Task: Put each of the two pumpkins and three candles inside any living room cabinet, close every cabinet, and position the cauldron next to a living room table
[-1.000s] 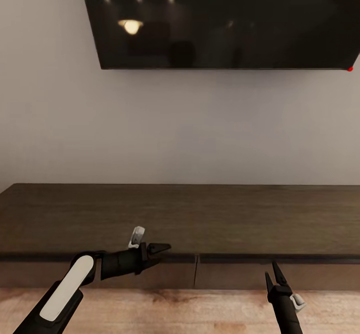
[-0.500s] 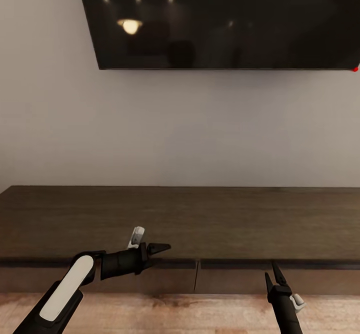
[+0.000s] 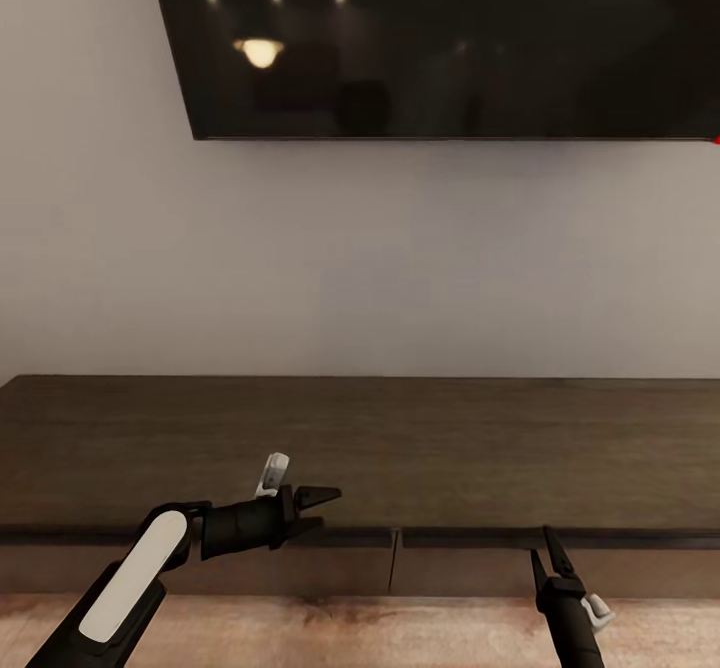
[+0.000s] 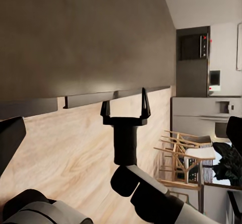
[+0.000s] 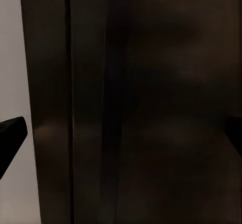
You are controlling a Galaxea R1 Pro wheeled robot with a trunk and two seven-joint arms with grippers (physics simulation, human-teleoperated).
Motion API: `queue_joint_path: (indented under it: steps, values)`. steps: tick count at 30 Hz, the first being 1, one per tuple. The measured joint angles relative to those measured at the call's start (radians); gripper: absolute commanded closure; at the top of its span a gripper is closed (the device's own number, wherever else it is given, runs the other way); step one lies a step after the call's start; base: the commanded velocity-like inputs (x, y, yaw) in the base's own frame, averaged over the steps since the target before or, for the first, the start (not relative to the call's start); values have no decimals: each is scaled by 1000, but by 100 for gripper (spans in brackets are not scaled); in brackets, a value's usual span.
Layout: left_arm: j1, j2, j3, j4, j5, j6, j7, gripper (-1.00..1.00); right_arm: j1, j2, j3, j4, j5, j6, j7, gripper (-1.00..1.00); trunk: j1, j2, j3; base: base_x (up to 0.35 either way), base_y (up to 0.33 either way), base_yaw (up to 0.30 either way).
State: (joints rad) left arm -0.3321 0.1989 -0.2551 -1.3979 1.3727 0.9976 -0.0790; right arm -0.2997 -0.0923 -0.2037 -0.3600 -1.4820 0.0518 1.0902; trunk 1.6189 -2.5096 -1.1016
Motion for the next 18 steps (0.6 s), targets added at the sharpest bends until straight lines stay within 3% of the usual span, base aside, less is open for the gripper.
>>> queue_joint_path:
  steps: [12,13,18]
  values:
    - [0,0,0,0,0,0,0,-100,4,0,-1,0,0,0,-7,-100,0,0,0,11,0,0]
    - [0,0,0,0,0,0,0,-100,5,0,-1,-1,1,-1,-10,100,0,0,0,0,0,0]
    - [0,0,0,0,0,0,0,-100,5,0,1,-3,1,-3,-17,100,0,0,0,0,0,0]
